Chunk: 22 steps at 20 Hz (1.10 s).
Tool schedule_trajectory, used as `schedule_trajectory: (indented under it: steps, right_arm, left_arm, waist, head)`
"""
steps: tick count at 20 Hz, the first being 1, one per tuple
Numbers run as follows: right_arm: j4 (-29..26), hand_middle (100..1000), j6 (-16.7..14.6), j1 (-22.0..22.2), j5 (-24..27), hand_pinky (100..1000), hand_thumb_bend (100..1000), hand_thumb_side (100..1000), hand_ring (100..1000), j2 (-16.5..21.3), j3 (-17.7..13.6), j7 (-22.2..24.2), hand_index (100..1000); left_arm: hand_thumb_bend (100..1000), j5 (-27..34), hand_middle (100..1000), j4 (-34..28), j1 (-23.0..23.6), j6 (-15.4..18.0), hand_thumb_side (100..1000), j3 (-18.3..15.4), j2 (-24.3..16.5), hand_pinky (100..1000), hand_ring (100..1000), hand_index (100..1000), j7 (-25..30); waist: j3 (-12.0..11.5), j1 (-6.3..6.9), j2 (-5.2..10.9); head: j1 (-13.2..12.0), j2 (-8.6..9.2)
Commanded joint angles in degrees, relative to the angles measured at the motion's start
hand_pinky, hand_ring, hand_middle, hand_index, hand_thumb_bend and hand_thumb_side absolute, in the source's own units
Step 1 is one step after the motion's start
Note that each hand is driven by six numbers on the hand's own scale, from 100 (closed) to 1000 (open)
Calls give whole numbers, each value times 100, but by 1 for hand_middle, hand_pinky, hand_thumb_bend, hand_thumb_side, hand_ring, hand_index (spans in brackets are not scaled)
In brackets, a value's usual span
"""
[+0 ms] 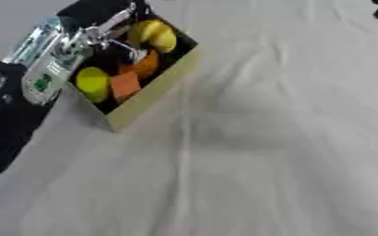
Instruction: Pick up objects on the table and place them in the box.
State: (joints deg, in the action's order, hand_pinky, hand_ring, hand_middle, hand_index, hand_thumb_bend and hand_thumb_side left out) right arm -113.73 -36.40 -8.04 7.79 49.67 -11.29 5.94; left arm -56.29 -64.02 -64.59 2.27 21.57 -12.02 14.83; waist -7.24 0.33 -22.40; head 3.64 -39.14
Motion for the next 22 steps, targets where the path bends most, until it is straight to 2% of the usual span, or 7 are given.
schedule_trajectory:
  steps: [1, 6, 8, 10, 11, 15, 22]
  right_arm:
    - [-86, 660, -11, -14, 60, 931, 100, 385, 812, 135, -67, 27, 808]
    - [-86, 660, -26, -2, 58, 931, 100, 385, 812, 133, -67, 38, 807]
    - [-86, 660, -27, 5, 54, 931, 100, 386, 812, 134, -68, 37, 807]
    - [-86, 659, -29, 9, 49, 931, 100, 386, 812, 135, -67, 39, 807]
    - [-86, 659, -30, 13, 46, 931, 100, 386, 812, 136, -67, 40, 807]
    - [-86, 659, -33, 36, 34, 931, 100, 385, 812, 139, -74, 32, 807]
    - [-86, 659, -51, 68, 39, 929, 100, 381, 813, 158, -90, -6, 807]
  left_arm:
    - [196, -96, 508, 85, -42, -34, 100, -1, -59, 619, 566, 619, -88]
    - [265, -126, 555, 153, 28, -88, 102, 27, -110, 654, 603, 688, -83]
    - [379, -119, 688, 119, 40, -95, 173, 40, -145, 761, 725, 831, -48]
    - [452, -124, 755, 27, 45, -105, 256, 39, -199, 814, 781, 884, 6]
    - [545, -137, 801, -41, 43, -119, 362, 28, -232, 853, 822, 917, 43]
    - [695, -297, 830, -463, 8, -170, 478, -68, -402, 885, 850, 941, 144]
    - [745, -262, 832, -1045, -21, -156, 507, -353, -675, 893, 866, 944, 492]
  waist:
    - [-4, -11, 145]
    - [-5, -16, 148]
    - [-7, -15, 147]
    - [-10, -14, 147]
    - [-12, -14, 148]
    - [-26, -9, 159]
    - [-51, -6, 195]
  head:
    - [15, 89]
    - [39, 103]
    - [50, 99]
    - [65, 89]
    - [72, 85]
    - [114, 64]
    - [169, 48]
